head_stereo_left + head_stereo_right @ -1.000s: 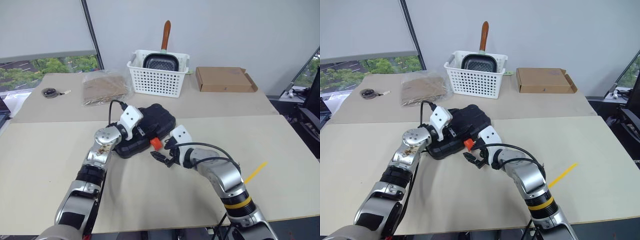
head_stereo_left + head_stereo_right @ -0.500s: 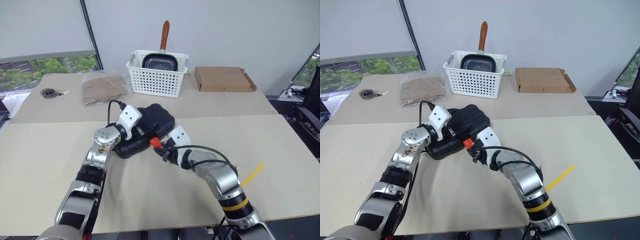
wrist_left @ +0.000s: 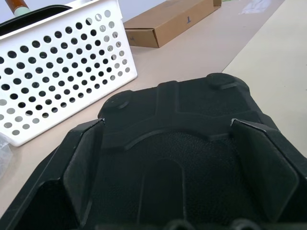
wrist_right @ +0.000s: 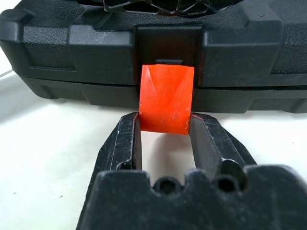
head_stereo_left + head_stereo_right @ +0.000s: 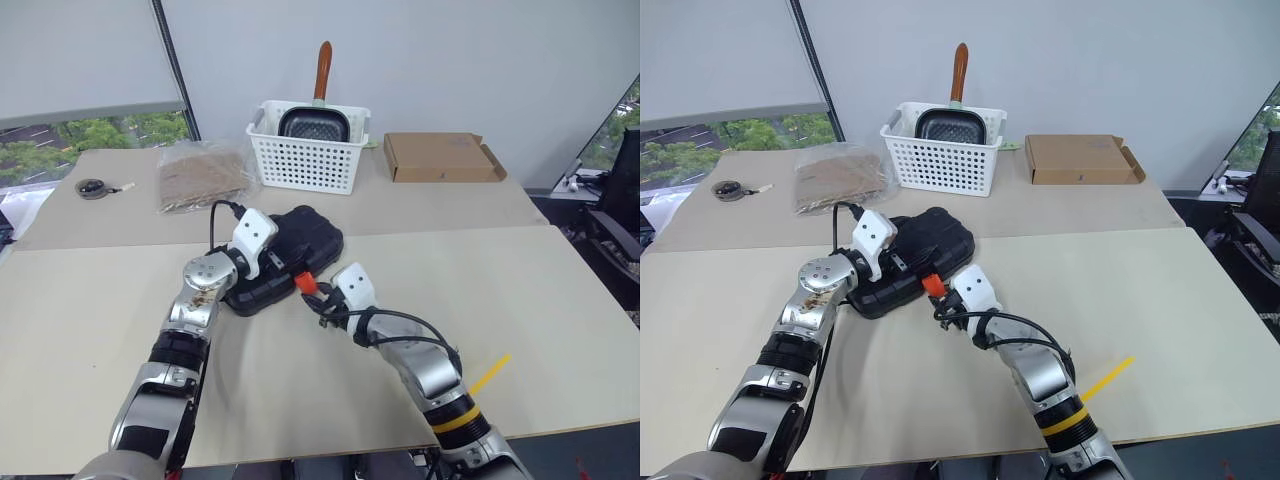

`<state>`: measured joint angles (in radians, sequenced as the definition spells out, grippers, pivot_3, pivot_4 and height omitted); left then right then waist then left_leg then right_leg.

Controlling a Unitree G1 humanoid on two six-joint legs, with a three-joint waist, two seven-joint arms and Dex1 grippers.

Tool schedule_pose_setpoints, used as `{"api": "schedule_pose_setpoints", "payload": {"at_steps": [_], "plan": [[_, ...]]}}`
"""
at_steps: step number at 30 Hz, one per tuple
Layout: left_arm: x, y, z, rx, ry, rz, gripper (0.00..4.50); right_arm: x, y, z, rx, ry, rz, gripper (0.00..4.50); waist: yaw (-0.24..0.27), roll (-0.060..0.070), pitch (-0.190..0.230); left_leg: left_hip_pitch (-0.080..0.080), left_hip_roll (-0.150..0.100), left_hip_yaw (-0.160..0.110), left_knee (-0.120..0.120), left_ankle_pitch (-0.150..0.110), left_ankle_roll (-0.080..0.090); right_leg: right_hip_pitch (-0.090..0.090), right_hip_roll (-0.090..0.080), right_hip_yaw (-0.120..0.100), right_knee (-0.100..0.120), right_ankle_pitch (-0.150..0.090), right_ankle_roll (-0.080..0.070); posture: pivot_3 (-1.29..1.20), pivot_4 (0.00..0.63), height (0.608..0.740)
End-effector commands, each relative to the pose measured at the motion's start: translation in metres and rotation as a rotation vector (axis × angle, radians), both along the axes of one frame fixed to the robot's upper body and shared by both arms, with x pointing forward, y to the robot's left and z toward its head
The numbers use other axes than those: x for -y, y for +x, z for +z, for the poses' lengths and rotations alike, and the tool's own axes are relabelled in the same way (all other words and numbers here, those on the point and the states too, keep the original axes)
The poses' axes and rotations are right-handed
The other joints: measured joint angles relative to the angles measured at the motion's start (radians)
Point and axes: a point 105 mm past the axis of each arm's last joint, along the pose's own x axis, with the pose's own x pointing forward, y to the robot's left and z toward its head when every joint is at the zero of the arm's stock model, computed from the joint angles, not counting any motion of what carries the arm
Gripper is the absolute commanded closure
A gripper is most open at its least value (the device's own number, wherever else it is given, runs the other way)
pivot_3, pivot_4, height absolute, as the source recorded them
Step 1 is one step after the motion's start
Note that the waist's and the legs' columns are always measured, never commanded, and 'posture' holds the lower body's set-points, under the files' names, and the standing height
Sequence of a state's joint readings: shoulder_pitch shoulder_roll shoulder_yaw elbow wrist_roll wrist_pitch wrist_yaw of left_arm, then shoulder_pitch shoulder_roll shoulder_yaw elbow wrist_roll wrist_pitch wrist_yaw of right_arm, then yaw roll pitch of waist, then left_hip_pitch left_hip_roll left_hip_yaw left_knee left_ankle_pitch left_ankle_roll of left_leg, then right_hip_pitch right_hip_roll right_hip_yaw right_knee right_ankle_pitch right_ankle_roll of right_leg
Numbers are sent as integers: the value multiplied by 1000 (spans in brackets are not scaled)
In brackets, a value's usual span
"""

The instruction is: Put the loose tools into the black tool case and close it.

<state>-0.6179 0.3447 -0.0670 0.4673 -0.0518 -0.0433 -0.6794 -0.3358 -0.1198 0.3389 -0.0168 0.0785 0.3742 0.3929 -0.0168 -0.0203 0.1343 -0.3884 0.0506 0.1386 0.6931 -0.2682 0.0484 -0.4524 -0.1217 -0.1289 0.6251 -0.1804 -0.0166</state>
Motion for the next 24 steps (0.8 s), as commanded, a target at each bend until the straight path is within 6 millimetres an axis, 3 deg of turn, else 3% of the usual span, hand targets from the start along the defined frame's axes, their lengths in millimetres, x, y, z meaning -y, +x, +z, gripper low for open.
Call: {"api": "schedule_pose_setpoints", "payload": {"at_steps": [1,9,24], "plan": [[-6,-11,-52,-188,40,15,0,3,10,32,150,73,-38,3337,-1,0,0,0,0,0,0,0,0,0,0,0,0,0,0,0,150,700],[-6,-12,-55,-198,39,20,0,3,13,29,195,71,-42,3337,-1,0,0,0,0,0,0,0,0,-1,0,1,0,0,0,0,150,700],[-10,-12,-59,-212,44,33,0,-4,15,45,266,123,-36,3337,-1,0,0,0,0,0,-1,0,-1,-2,0,1,0,0,0,0,150,700]]}}
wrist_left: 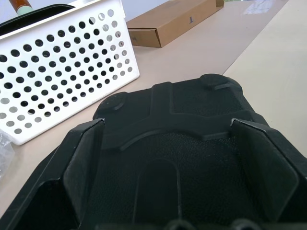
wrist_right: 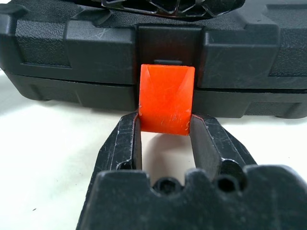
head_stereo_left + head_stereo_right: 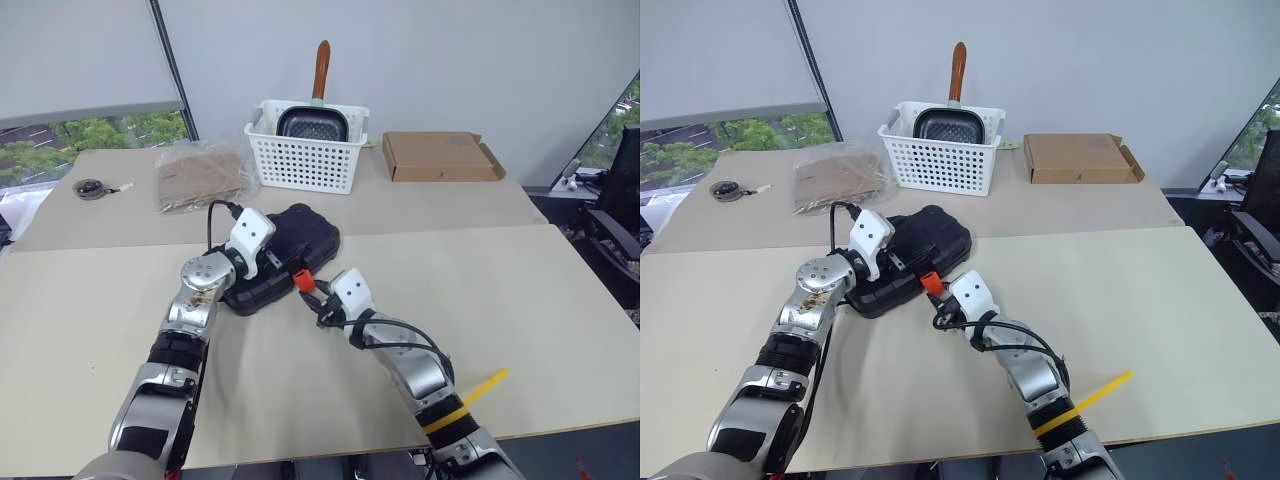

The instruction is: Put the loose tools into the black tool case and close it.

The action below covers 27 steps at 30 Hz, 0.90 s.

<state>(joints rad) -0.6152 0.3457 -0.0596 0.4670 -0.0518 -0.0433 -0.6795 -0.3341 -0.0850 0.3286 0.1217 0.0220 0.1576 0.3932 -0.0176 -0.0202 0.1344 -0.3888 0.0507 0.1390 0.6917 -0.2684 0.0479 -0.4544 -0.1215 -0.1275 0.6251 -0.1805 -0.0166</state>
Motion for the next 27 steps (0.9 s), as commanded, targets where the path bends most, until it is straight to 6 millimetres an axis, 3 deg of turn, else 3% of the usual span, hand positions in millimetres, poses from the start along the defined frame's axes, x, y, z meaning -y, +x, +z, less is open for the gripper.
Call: {"api": "schedule_pose_setpoints", "payload": {"at_steps": [1,15,18,22,27], "plan": [[-9,-11,-59,-212,47,29,0,-1,10,52,182,112,-29,3337,0,0,0,0,0,0,0,0,0,0,0,0,0,0,0,0,150,700],[-13,-11,-59,-214,63,30,0,-9,14,48,156,97,11,3337,-1,0,0,0,0,1,-1,0,0,-1,0,1,0,0,0,0,150,700],[-14,-12,-61,-217,65,31,0,-9,14,48,141,88,21,2108,-1,1,0,0,0,1,-2,0,0,-1,0,1,0,0,0,0,150,700],[-15,-13,-63,-221,65,35,0,-3,11,42,122,42,35,867,-1,1,0,1,0,0,-3,0,0,-1,0,1,-1,0,0,0,150,700],[-16,-13,-64,-225,65,39,0,10,2,42,100,13,48,867,1,2,-1,2,-1,1,-6,0,0,-1,0,2,-2,-1,-1,0,150,700]]}}
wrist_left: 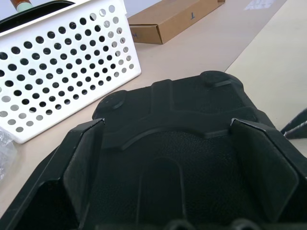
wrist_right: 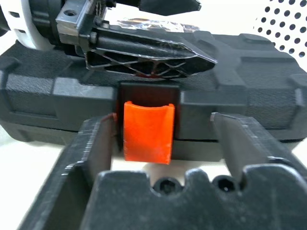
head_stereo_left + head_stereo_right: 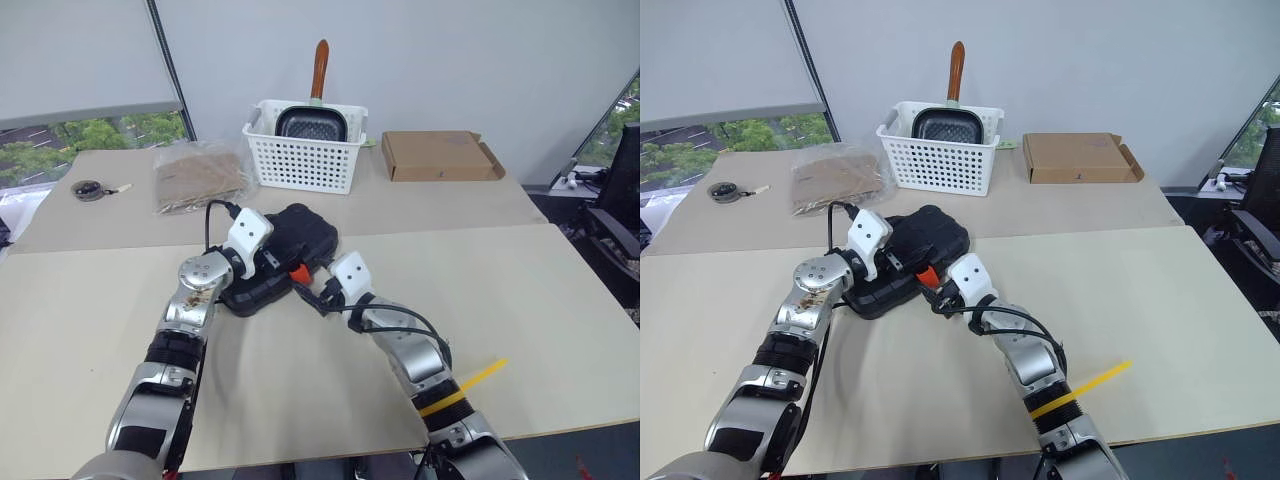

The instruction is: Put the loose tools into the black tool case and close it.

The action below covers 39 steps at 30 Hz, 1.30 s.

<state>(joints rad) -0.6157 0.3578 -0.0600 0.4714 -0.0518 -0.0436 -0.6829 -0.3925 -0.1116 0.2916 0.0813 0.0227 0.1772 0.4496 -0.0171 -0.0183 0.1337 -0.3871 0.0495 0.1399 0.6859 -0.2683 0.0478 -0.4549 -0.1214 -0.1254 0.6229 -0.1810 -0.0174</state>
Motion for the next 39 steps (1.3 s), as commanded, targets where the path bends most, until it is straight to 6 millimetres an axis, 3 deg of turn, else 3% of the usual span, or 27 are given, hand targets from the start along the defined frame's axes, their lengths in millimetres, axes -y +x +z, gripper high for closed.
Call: {"api": "schedule_pose_setpoints", "payload": {"at_steps": [1,3,6,12,15,30,35,39], "plan": [[-12,-14,-64,-223,54,35,0,7,-8,16,20,16,23,867,0,1,0,0,0,0,-1,0,0,0,0,0,-1,0,0,0,150,700],[-12,-14,-64,-224,53,35,0,11,-11,13,-1,-4,30,867,0,1,0,0,0,0,-2,0,0,0,0,0,-2,0,0,0,150,700],[-10,-13,-65,-226,52,34,0,11,-12,6,-43,-29,25,1569,0,1,0,0,0,0,-2,0,0,0,0,0,-3,0,0,0,150,700],[-8,-13,-65,-226,51,30,0,0,-8,2,-74,-49,34,3722,2,1,-1,1,0,0,-5,0,0,1,0,0,-4,0,0,0,150,700],[-9,-12,-65,-225,50,34,0,-4,-3,4,-68,-51,31,4475,2,1,-1,1,0,0,-5,0,0,1,0,-1,-5,0,0,0,150,700],[-9,-15,-69,-234,38,47,0,-26,9,14,-35,-42,71,4475,-10,1,-1,5,1,0,-6,1,-2,2,1,-1,-4,1,1,0,150,700],[-16,-14,-59,-202,10,64,0,-11,5,14,-28,-42,90,4475,-13,1,-1,6,1,0,-6,2,-4,2,1,-1,-3,1,1,0,150,700],[-33,-17,-22,-118,-134,92,0,19,-8,20,-6,-12,145,4475,-12,1,-1,3,1,0,-8,2,-4,0,1,-1,-5,1,1,0,150,700]]}}
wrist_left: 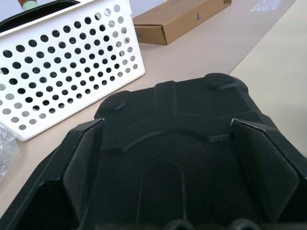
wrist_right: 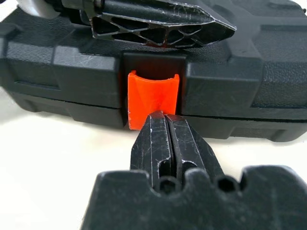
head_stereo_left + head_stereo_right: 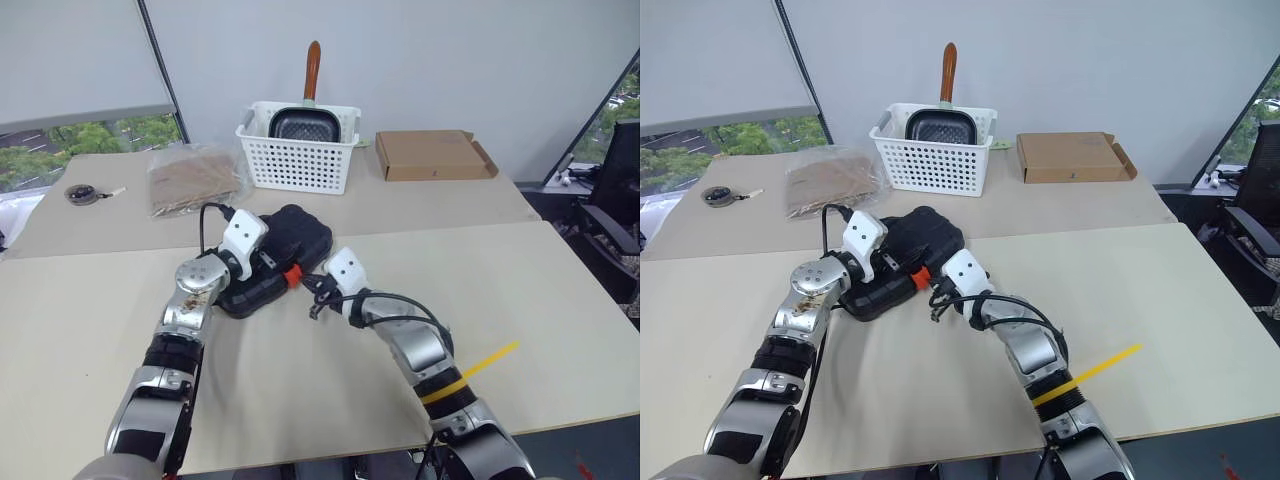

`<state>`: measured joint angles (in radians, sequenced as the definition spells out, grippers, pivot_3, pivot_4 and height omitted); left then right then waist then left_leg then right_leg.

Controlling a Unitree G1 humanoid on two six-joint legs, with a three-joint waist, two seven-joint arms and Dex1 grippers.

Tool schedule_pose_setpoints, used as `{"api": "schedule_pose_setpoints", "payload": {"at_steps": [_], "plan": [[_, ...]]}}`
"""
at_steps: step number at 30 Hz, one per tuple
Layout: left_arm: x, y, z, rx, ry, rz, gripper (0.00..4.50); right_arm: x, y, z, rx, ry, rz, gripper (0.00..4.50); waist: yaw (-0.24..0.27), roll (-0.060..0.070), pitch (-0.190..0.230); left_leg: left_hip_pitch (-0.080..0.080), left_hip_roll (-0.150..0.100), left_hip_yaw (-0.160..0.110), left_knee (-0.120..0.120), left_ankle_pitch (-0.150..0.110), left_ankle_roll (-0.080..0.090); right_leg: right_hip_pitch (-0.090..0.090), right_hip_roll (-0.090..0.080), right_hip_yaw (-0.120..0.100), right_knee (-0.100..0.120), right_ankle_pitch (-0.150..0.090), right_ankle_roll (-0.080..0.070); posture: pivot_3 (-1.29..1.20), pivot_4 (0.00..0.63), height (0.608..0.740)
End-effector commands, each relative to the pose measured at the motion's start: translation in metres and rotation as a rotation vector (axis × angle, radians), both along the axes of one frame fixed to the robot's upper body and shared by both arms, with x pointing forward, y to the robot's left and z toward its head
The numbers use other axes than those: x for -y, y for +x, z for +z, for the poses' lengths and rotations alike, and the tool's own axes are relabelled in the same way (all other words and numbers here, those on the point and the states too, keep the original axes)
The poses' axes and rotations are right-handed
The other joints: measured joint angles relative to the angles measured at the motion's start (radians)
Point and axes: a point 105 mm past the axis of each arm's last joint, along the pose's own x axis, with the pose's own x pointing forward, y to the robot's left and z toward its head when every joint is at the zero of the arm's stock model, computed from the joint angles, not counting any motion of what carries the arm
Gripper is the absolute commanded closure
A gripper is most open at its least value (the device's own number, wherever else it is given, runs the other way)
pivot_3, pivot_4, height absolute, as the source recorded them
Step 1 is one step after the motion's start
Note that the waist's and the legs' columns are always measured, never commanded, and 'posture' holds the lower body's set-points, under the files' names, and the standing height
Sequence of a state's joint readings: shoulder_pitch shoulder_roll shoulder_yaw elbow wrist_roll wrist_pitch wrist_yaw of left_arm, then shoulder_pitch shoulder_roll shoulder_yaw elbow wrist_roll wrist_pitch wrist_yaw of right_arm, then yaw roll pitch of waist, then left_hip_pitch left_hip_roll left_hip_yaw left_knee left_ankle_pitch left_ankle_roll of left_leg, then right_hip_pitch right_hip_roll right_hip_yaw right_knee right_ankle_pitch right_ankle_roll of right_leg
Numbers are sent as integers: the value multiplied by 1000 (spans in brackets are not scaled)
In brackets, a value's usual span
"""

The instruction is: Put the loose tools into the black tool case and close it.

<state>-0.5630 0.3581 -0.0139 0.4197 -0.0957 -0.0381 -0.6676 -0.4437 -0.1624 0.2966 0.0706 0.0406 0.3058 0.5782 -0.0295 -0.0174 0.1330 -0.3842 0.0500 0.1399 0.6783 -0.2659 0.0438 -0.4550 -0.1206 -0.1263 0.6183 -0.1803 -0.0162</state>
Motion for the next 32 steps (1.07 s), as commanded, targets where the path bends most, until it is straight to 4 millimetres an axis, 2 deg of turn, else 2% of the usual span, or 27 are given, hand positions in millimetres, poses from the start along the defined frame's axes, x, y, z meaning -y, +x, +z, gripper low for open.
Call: {"api": "schedule_pose_setpoints", "payload": {"at_steps": [1,4,8,12,15,19,24,29,32], "plan": [[-25,-14,-13,-108,-113,49,0,27,-10,27,76,100,54,4475,-1,0,0,-1,0,0,-1,0,1,-1,0,0,-2,0,0,0,150,700],[-43,-28,11,-61,-193,57,0,54,-16,30,75,120,84,3724,-4,0,1,-3,0,0,-1,0,8,-1,3,1,-5,0,0,0,150,700],[-64,-55,26,-47,-248,74,0,88,-17,31,92,107,79,2354,-7,-2,5,-5,0,1,-2,-3,7,-2,5,1,-8,0,0,0,150,700],[-83,-90,22,-92,-258,113,0,118,-21,24,94,70,96,940,4,-3,8,-4,0,1,-2,-6,7,-2,5,1,-9,-1,-1,0,150,700],[-93,-123,2,-172,-229,159,0,138,-23,15,80,48,95,26,16,-4,10,-5,0,1,-1,-6,8,-2,5,1,-10,-2,-2,0,150,700],[-104,-158,-32,-283,-197,245,0,158,-24,3,40,20,81,26,25,-4,12,-5,-1,1,-1,-12,2,-2,4,2,-11,-3,-2,0,150,700],[-107,-179,-62,-348,-148,298,0,173,-28,-6,23,2,58,26,46,-3,13,-5,0,1,0,-12,1,-2,3,1,-11,-5,-6,0,150,700],[-99,-192,-75,-367,-137,292,0,182,-31,-8,44,2,19,26,45,-2,14,-5,-1,1,0,-12,1,-1,-1,1,-11,-7,-9,0,150,700],[-101,-194,-76,-360,-133,298,0,183,-34,-13,37,0,17,26,44,-1,13,-5,-1,1,0,-13,2,-1,0,1,-11,-4,-3,0,150,700]]}}
